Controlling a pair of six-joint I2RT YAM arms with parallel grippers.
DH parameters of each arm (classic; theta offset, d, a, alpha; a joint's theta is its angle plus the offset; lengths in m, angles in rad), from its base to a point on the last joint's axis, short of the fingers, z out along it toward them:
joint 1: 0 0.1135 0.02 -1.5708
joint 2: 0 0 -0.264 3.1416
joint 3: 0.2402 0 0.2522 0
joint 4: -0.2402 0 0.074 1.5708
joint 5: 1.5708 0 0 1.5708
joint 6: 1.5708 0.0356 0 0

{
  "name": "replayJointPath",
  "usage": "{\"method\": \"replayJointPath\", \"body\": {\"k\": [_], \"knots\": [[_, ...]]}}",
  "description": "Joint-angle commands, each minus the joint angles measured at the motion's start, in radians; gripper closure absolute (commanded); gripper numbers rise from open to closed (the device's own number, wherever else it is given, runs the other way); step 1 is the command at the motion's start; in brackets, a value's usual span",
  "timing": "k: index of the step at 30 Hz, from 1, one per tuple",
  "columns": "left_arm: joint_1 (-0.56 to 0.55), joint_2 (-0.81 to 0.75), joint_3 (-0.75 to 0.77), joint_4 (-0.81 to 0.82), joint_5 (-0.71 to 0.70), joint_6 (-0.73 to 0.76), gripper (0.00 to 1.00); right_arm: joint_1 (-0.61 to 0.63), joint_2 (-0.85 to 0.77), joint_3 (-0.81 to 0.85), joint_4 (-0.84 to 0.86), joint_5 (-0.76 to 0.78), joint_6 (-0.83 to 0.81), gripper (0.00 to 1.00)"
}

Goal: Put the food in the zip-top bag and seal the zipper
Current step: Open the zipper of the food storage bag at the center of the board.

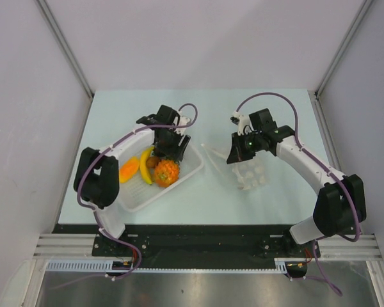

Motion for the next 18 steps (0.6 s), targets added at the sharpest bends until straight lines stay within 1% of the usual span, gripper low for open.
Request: {"method": "replayJointPath", "body": {"k": [1, 2, 3, 4, 5, 7, 9, 10, 12, 13, 14, 18], "knots": [[-0.005, 0.006, 0.017, -0.027, -0.014, -0.008, 0.20, -0.008, -0.011, -0.002, 0.059, -0.060, 0.056, 1.00], [-0.005, -0.023, -0.002, -0.012, -0.005, -0.010, 0.18, -0.008, -0.016, -0.006, 0.073, -0.061, 0.063, 1.00], [-0.002, -0.094, -0.018, 0.009, 0.009, -0.013, 0.15, -0.016, -0.021, -0.010, 0.081, -0.066, 0.080, 1.00], [-0.002, -0.138, -0.032, 0.053, 0.009, -0.025, 0.10, -0.019, -0.033, -0.010, 0.088, -0.070, 0.088, 1.00], [-0.002, -0.174, -0.039, 0.069, 0.012, -0.036, 0.09, -0.023, -0.036, -0.010, 0.099, -0.069, 0.096, 1.00], [-0.003, -0.272, -0.022, 0.091, -0.008, -0.063, 0.06, -0.039, -0.039, 0.006, 0.110, -0.066, 0.123, 1.00], [-0.003, -0.327, 0.015, 0.114, -0.035, -0.073, 0.05, -0.049, -0.041, 0.021, 0.122, -0.073, 0.149, 1.00], [-0.003, -0.367, 0.023, 0.136, -0.035, -0.115, 0.01, -0.056, -0.041, 0.026, 0.139, -0.081, 0.174, 1.00], [-0.011, -0.378, 0.069, 0.138, -0.013, -0.142, 0.00, -0.057, -0.041, 0.038, 0.156, -0.083, 0.195, 1.00], [-0.016, -0.374, 0.089, 0.117, 0.045, -0.171, 0.00, -0.056, -0.039, 0.044, 0.174, -0.092, 0.227, 1.00], [-0.023, -0.355, 0.113, 0.109, 0.066, -0.188, 0.00, -0.056, -0.038, 0.049, 0.183, -0.101, 0.238, 1.00], [-0.089, -0.291, 0.106, 0.130, 0.158, -0.254, 0.00, -0.050, -0.024, 0.059, 0.222, -0.141, 0.294, 1.00]]}}
